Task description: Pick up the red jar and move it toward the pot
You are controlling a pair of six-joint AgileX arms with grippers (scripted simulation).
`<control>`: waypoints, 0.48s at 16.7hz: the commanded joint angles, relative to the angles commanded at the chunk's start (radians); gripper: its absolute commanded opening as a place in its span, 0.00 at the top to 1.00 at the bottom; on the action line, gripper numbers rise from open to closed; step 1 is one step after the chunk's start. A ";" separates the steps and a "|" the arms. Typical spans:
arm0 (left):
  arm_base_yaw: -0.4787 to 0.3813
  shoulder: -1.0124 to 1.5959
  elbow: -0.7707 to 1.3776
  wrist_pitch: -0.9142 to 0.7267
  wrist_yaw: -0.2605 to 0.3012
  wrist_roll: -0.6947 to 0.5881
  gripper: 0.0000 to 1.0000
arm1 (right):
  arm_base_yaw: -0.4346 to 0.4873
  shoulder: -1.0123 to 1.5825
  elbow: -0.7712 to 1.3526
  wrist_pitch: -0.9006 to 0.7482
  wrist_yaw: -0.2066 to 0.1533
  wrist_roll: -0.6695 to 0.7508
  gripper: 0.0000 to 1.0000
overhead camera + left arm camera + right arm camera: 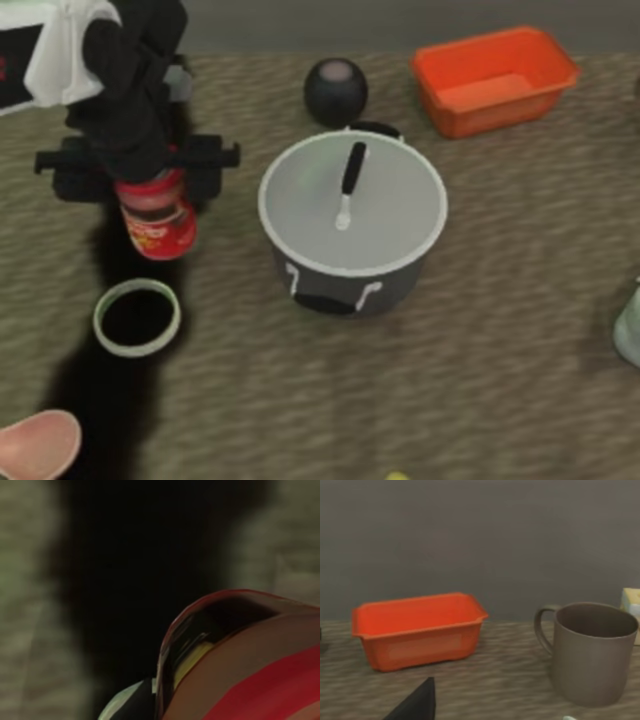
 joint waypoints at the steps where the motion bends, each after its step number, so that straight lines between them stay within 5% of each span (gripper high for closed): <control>1: 0.000 0.000 0.000 0.000 0.000 0.000 1.00 | 0.000 0.000 0.000 0.000 0.000 0.000 0.00; 8: 0.008 0.057 -0.039 0.096 0.004 0.008 1.00 | 0.000 0.000 0.000 0.000 0.000 0.000 0.00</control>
